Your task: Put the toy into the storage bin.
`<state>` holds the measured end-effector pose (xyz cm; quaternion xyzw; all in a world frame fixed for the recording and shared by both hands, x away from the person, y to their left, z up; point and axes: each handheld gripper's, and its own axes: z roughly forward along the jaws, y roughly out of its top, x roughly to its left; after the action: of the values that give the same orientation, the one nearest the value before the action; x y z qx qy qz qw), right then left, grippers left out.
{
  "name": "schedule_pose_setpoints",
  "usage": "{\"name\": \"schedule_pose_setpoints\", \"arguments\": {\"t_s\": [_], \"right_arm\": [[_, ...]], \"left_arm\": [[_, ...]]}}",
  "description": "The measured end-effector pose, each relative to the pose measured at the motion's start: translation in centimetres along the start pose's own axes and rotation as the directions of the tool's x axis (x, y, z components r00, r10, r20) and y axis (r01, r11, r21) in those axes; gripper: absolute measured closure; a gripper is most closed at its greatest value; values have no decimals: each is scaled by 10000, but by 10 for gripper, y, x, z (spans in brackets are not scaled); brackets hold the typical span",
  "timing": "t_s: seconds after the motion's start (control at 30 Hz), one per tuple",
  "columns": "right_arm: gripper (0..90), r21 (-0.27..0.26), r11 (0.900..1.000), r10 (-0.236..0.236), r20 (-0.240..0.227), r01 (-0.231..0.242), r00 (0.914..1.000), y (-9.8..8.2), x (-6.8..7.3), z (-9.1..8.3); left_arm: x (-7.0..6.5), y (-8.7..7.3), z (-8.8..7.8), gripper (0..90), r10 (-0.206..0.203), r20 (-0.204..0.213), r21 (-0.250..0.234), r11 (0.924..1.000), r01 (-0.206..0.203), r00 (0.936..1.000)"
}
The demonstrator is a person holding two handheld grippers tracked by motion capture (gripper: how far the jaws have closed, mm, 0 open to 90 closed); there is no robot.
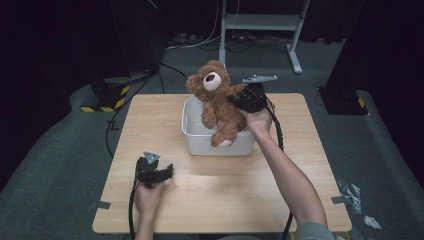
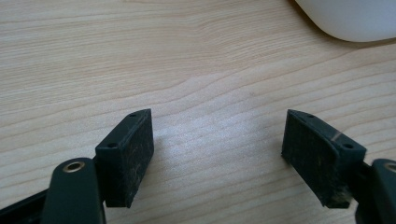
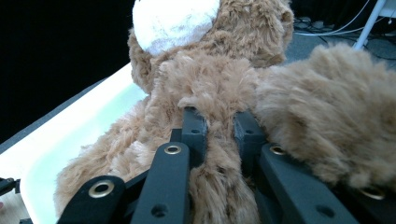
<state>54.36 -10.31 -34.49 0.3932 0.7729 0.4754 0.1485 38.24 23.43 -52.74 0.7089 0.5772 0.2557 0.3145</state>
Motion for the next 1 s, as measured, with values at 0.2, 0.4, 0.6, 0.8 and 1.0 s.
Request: {"name": "schedule_pose_setpoints", "arguments": {"t_s": [0.2,0.4,0.6,0.8,1.0], "right_arm": [[775,178,9998,33,49,-34,10000,-2,-1,2],[764,387,9993,-4,107,0,9999,-2,-2,3],[754,643,9979,60,158,-70,9999,-3,-3,4],[738,933,9956,-45,247,22,9997,-3,-2,7],[728,1083,9941,-146,314,111,9994,-3,-1,9]], "left_arm": [[0,0,0,249,0,-2,-9,10000,0,10000],[0,0,0,249,2,-4,-11,10000,-2,10000],[0,0,0,249,4,-9,-8,10000,-4,10000],[0,0,0,249,2,-5,-10,10000,-2,10000],[0,0,0,249,3,-6,-10,10000,-3,10000]]}}
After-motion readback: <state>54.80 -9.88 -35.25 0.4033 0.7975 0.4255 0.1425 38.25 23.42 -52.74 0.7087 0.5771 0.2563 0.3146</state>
